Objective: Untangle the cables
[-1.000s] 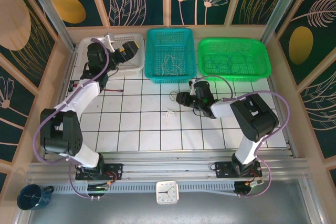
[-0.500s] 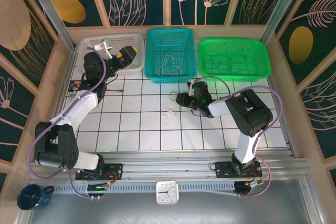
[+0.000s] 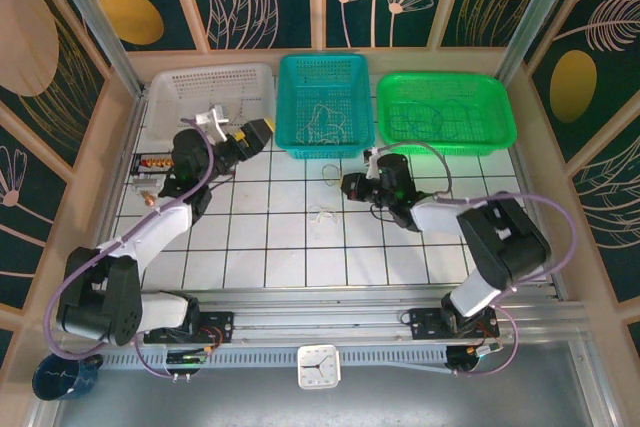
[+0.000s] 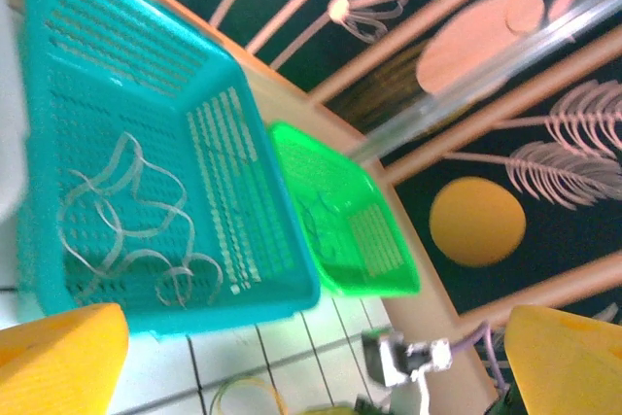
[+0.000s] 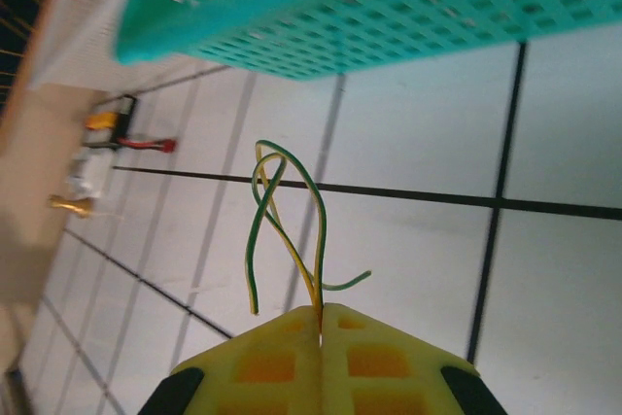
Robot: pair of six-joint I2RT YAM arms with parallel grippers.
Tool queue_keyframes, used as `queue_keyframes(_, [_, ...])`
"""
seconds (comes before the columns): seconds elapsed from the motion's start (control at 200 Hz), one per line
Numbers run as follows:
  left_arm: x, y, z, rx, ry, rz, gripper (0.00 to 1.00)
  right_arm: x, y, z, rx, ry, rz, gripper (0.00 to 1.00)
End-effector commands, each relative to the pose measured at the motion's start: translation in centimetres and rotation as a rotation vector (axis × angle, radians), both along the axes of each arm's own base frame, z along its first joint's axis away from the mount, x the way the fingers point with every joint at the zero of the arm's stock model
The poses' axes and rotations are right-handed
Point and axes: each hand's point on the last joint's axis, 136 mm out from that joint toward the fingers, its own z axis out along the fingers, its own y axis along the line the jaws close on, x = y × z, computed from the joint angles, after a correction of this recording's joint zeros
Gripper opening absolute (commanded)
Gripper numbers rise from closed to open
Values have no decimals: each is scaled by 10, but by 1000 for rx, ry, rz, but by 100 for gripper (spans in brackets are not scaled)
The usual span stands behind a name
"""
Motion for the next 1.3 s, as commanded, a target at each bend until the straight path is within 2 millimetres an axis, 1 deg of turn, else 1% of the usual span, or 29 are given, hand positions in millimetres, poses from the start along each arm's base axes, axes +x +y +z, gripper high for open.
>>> queue_keyframes(0.0, [-22, -18, 4, -50, -48, -57, 99, -15, 3, 26, 51, -30, 41, 0])
queue_keyframes(0.15, [-45, -39, -14, -105, -36, -116, 98, -23, 4, 57, 122, -62, 57, 0])
queue_keyframes(0.33, [-60, -54, -26, -182, -21, -158, 85, -31, 6, 95, 268, -91, 85, 0])
queue_keyframes(0.44, [-64, -59, -24, -240, -24, -171, 80, -35, 7, 118, 360, -105, 109, 0])
queue_keyframes(0.56, [-65, -66, -14, -291, -45, -194, 75, -40, 10, 142, 444, -117, 134, 0])
queue_keyframes(0.661, [-64, -69, -6, -323, -61, -205, 70, -43, 12, 157, 502, -124, 154, 0])
queue_keyframes(0.756, [-64, -71, 0, -348, -76, -213, 64, -46, 13, 166, 543, -121, 169, 0])
queue_keyframes(0.921, [-64, -75, 9, -374, -94, -224, 62, -47, 15, 174, 582, -120, 185, 0])
queue_keyframes(1.161, [-64, -83, 14, -386, -108, -240, 60, -47, 18, 174, 611, -108, 201, 0])
queue_keyframes(1.231, [-63, -85, 14, -389, -109, -242, 58, -48, 19, 173, 622, -99, 208, 0])
queue_keyframes(1.296, [-61, -87, 14, -390, -106, -245, 53, -49, 20, 173, 630, -97, 216, 0])
